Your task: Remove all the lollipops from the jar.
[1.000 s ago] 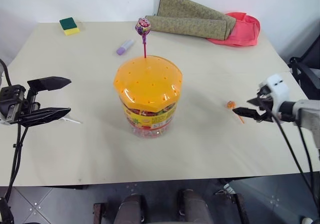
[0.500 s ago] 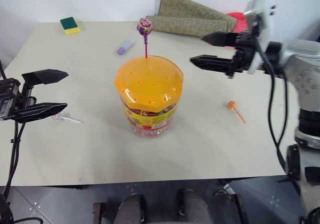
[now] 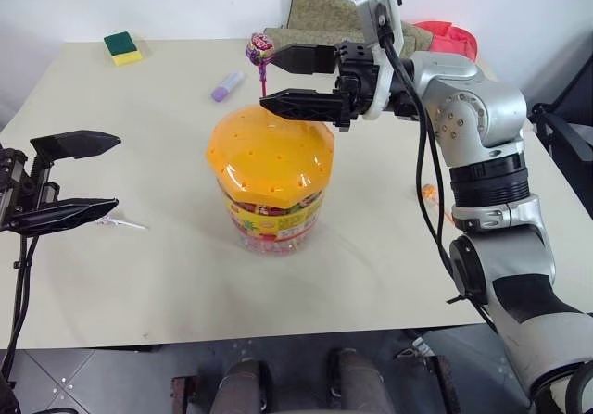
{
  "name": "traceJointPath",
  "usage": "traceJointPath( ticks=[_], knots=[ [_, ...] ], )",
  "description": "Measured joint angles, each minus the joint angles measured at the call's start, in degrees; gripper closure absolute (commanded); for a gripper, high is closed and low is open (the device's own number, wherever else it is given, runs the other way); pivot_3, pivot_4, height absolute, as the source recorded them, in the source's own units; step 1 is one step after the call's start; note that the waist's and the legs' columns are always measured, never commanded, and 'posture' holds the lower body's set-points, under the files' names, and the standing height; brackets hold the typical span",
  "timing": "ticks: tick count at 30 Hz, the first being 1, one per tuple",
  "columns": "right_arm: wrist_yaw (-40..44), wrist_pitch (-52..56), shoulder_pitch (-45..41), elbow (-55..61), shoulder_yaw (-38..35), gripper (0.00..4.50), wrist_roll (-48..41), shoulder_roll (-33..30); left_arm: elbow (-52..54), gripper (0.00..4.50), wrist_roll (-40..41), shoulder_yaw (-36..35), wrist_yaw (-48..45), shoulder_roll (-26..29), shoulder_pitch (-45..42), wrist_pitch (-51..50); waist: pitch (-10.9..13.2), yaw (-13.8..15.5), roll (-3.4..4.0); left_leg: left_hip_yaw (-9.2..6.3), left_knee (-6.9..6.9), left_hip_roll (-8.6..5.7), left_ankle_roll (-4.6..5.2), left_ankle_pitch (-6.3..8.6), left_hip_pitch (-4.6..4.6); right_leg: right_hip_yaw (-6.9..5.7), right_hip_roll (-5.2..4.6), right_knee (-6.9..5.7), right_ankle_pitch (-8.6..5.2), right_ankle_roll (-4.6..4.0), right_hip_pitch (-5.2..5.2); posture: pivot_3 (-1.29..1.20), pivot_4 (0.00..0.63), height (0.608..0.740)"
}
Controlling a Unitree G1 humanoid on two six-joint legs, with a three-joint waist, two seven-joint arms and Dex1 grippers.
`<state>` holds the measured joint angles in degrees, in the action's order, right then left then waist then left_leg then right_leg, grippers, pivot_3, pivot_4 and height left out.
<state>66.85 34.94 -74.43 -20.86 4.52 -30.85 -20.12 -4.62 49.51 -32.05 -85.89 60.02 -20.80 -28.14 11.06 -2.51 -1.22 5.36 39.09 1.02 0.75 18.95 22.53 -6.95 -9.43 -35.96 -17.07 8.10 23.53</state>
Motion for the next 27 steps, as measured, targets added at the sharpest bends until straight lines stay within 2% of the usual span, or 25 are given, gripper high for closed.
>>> traceJointPath(
  ticks=[7, 8, 21, 27],
  knots=[
    [-0.1, -1.4, -3.0, -2.1, -0.1, 3.5, 0.8, 2.6, 1.7, 0.0, 0.3, -0.9, 0.3, -0.8, 1.1, -0.2, 0.0, -0.5, 0.0, -0.03, -0.01, 0.0, 0.0, 0.0, 0.0, -0.01, 0.0, -0.01, 0.0, 0.0, -0.01, 0.0, 0.15, 0.74],
    [-0.2, -1.5, -3.3, -2.2, -0.1, 3.69, 0.8, 2.7, 1.7, 0.0, 0.4, -1.0, 0.3, -0.8, 1.1, -0.2, 0.0, -0.6, 0.0, -0.03, -0.01, 0.0, 0.0, 0.0, 0.0, -0.01, 0.0, -0.01, 0.0, 0.0, 0.0, 0.0, 0.15, 0.74],
    [-6.0, -6.4, -13.2, -8.4, -6.2, 3.69, 2.2, 2.1, 1.4, 0.0, 0.3, 1.1, 0.7, -2.1, -1.6, -0.1, 0.0, -0.8, 0.0, -0.02, -0.04, 0.0, 0.0, 0.0, -0.01, 0.0, 0.0, -0.02, 0.0, 0.0, 0.01, 0.0, 0.15, 0.74],
    [-13.1, -5.9, -12.3, -10.6, -5.6, 3.69, 10.6, -8.7, -0.6, 0.0, 0.1, 2.7, 0.0, -3.0, -3.2, 0.3, 0.0, -0.5, -0.02, -0.03, -0.03, -0.04, 0.01, 0.01, 0.02, 0.01, -0.04, -0.01, 0.0, 0.0, 0.0, 0.0, 0.15, 0.74]
  ],
)
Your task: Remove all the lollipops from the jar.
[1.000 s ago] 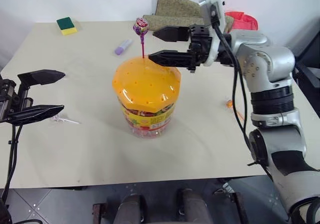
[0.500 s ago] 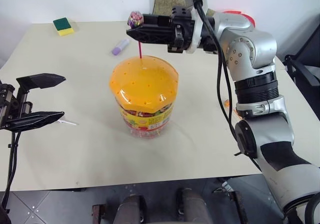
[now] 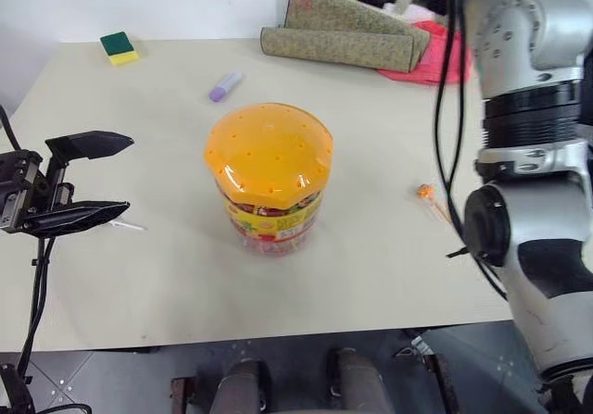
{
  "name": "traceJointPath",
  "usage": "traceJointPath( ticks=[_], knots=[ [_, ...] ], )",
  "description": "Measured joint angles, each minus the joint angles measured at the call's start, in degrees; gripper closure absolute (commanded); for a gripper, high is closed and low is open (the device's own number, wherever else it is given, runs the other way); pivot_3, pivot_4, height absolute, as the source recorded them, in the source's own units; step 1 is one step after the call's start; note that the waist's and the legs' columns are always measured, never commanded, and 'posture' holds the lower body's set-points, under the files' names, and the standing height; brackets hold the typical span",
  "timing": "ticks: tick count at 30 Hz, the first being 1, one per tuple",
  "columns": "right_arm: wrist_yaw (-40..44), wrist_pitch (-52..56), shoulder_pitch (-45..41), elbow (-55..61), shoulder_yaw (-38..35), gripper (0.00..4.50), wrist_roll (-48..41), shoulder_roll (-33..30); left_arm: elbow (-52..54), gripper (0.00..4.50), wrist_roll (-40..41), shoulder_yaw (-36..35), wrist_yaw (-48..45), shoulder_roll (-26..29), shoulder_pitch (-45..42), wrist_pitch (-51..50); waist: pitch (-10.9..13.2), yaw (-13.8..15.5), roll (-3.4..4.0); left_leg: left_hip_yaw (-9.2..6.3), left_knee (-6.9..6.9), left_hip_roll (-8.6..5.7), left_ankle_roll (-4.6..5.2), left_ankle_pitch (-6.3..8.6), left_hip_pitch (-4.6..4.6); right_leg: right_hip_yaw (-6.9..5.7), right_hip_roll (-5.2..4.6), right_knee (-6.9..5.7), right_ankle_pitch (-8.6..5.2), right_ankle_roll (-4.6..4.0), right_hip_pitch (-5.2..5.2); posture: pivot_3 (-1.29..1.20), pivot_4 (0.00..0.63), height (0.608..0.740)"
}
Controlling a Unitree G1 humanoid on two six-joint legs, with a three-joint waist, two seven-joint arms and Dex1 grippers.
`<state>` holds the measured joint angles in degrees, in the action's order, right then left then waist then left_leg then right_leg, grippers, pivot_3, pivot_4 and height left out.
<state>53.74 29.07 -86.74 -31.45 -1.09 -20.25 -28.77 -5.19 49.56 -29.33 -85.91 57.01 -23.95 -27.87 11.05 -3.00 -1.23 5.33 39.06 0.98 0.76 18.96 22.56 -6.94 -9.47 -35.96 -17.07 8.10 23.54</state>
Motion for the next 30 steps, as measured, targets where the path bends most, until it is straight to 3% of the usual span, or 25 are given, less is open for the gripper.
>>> traceJointPath(
  ticks=[7, 11, 14, 19, 20, 28, 30],
  knots=[
    [-4.4, 17.0, 18.0, 5.4, 3.6, 3.69, 8.4, -17.1, -0.3, 0.0, 0.0, 2.9, 0.0, -1.6, -1.6, 0.3, 0.0, 0.5, 0.05, 0.08, 0.0, 0.01, 0.0, 0.0, 0.08, 0.01, 0.0, 0.06, 0.0, 0.0, 0.07, 0.0, 0.15, 0.74],
    [-2.7, 24.5, 35.3, 10.7, 4.7, 3.69, 9.7, -27.5, -2.0, 0.0, -0.6, 5.0, -0.1, -1.8, -3.3, 1.0, 0.1, 1.0, 0.17, 0.17, -0.05, 0.03, 0.0, 0.0, 0.08, 0.0, 0.02, 0.07, -0.01, -0.02, 0.12, 0.0, 0.15, 0.74],
    [-2.8, 25.8, 41.7, 8.4, 4.7, 3.69, 10.1, -28.7, -5.0, 0.0, -1.9, 6.0, -0.1, -1.7, -3.7, 1.7, 0.1, 0.8, 0.25, 0.36, 0.03, 0.04, 0.01, 0.0, 0.06, 0.11, 0.01, 0.07, 0.0, 0.01, 0.13, 0.0, 0.15, 0.74],
    [-4.5, 23.4, 42.4, 3.8, 2.6, 3.69, 10.1, -28.2, -7.0, 0.0, -3.6, 7.2, -0.1, 0.4, -4.4, 2.9, 0.1, 0.1, 0.28, 0.38, 0.0, 0.1, -0.04, -0.03, -0.12, 0.16, 0.03, 0.0, 0.0, 0.0, 0.09, 0.0, 0.15, 0.74],
    [-4.8, 22.5, 42.7, 3.0, 2.4, 2.97, 10.2, -27.9, -7.0, 0.0, -3.8, 7.2, -0.1, 0.7, -4.1, 2.9, 0.1, 0.1, 0.28, 0.38, 0.0, 0.1, -0.03, -0.02, -0.12, 0.17, 0.03, 0.02, 0.0, 0.0, 0.08, 0.0, 0.15, 0.74],
    [-4.9, 20.9, 45.0, 2.4, 1.1, 0.31, 9.9, -26.5, -5.9, 0.0, -5.3, 6.7, 0.3, 1.1, 0.4, 3.0, 0.2, 0.5, 0.31, 0.34, 0.03, 0.09, -0.02, -0.02, -0.07, 0.15, 0.02, 0.04, 0.0, 0.01, 0.07, 0.0, 0.15, 0.74],
    [-4.8, 21.1, 45.7, 3.8, 0.3, 0.04, 9.7, -27.1, -5.2, 0.0, -5.2, 5.9, 1.4, 1.1, 0.9, 2.6, 0.2, 0.9, 0.31, 0.34, 0.04, 0.1, -0.02, -0.02, -0.07, 0.15, 0.02, 0.04, 0.0, 0.01, 0.07, 0.0, 0.15, 0.74]
  ],
)
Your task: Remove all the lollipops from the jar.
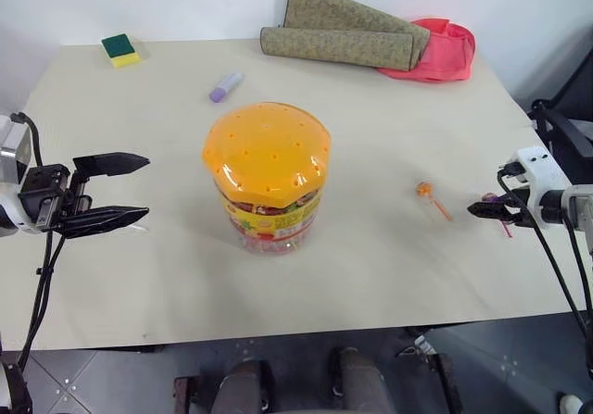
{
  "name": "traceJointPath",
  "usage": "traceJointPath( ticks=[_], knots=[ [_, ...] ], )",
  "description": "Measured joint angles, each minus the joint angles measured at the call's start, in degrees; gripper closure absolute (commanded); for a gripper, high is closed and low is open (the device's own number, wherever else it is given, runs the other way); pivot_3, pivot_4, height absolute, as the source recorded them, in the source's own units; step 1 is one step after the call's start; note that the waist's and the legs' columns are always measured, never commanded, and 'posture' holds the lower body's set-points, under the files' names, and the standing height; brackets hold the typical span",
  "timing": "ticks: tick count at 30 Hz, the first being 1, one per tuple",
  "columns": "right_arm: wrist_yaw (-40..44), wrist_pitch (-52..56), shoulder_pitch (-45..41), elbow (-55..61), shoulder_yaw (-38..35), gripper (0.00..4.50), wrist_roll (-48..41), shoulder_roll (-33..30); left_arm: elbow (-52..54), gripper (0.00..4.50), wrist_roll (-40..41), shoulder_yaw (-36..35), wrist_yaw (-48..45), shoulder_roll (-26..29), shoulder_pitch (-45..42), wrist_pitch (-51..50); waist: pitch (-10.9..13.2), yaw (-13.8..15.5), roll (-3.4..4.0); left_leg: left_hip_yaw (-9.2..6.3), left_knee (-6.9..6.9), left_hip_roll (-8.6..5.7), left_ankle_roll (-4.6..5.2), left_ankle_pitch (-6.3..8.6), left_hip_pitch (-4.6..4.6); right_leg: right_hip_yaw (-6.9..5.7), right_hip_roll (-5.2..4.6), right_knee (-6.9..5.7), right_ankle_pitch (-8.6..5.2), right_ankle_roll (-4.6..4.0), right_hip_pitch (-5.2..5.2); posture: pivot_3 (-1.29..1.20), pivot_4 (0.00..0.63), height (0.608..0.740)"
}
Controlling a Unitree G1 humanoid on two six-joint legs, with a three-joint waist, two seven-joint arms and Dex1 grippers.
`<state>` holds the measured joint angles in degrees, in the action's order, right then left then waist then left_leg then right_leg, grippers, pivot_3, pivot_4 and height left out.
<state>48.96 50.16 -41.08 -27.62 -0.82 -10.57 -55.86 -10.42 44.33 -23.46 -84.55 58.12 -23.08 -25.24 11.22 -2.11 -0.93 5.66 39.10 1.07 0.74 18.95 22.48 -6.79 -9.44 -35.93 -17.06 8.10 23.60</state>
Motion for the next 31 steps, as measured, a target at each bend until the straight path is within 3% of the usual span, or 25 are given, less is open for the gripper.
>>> traceJointPath(
  ticks=[4, 9, 15, 23, 31],
  knots=[
    [1.0, 1.3, 4.0, 6.6, -2.9, 0.04, -1.6, -2.2, 0.5, 0.0, 0.1, -1.5, 4.4, 0.0, 0.3, -2.9, 0.0, 0.7, 0.01, -0.03, 0.0, -0.01, 0.0, 0.0, 0.0, -0.01, 0.0, -0.01, 0.0, 0.0, -0.01, 0.0, 0.15, 0.74],
    [6.4, 1.2, 10.1, 20.3, -12.2, 0.04, -8.4, -5.4, 0.4, 0.0, -2.1, -1.1, 10.9, 0.5, 1.9, -6.7, 0.0, 0.8, 0.02, -0.04, 0.0, -0.01, 0.0, 0.0, -0.01, -0.03, 0.0, -0.01, 0.0, 0.0, -0.03, 0.0, 0.15, 0.74],
    [16.5, -9.2, 13.8, 31.5, -18.7, 0.04, -18.5, -0.9, -1.9, 0.0, -3.9, -0.8, 11.4, -0.3, 1.1, -4.5, 0.0, 0.7, -0.07, -0.05, -0.01, -0.01, 0.0, 0.01, -0.11, -0.07, 0.02, 0.02, 0.0, 0.0, -0.17, 0.0, 0.15, 0.74],
    [29.3, -28.8, 19.4, 26.4, -11.1, 0.04, -16.6, 1.5, -8.5, 0.0, -7.5, -0.7, 6.5, 1.2, 5.2, 0.1, 0.0, 0.7, -0.08, -0.04, 0.0, -0.04, 0.01, 0.01, -0.1, -0.06, 0.0, 0.03, 0.0, 0.0, -0.16, 0.0, 0.15, 0.74],
    [29.3, -36.1, 18.7, 18.8, -10.7, 0.04, -15.1, 3.2, -9.5, 0.0, -8.0, -5.9, 3.6, 2.8, 9.8, 2.8, 0.0, 0.6, -0.08, -0.07, 0.01, 0.01, 0.01, 0.01, -0.12, -0.07, 0.0, 0.01, 0.0, 0.0, -0.16, 0.0, 0.15, 0.74]
  ],
)
